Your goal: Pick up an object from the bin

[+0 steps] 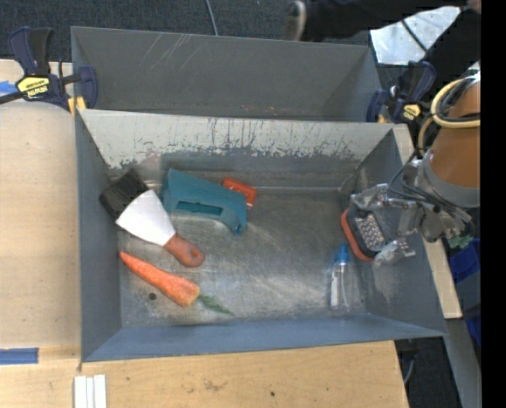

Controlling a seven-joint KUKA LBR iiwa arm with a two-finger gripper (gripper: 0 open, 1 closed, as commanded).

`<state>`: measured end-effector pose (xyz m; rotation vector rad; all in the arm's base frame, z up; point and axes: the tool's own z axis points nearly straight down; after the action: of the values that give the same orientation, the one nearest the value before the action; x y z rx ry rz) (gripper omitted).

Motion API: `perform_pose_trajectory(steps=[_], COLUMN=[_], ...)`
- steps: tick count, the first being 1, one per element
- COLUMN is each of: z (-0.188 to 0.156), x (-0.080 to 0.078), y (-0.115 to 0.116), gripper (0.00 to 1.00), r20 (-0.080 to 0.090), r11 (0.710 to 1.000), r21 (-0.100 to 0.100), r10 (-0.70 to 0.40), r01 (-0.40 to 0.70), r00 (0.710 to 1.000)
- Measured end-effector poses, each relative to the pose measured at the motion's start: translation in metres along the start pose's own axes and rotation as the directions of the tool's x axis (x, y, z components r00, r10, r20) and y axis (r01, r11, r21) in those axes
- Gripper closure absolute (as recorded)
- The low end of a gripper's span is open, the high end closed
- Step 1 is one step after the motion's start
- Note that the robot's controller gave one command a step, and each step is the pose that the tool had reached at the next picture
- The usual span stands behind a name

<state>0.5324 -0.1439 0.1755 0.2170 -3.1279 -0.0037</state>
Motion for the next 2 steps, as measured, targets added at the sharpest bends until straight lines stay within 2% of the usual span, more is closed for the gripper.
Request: perform_pose_trajectory(steps=[1, 2], z=[-0.017, 0.033], x=[0.011, 0.018], y=[-0.006, 0.0], gripper=[0.0, 0.0], r20=[0.008, 0.012], r11=[0.994, 0.966], r21=[0.006, 0.01], r10=[-0.11, -0.258], r01=[0.11, 0.258], r00=[0.994, 0.966])
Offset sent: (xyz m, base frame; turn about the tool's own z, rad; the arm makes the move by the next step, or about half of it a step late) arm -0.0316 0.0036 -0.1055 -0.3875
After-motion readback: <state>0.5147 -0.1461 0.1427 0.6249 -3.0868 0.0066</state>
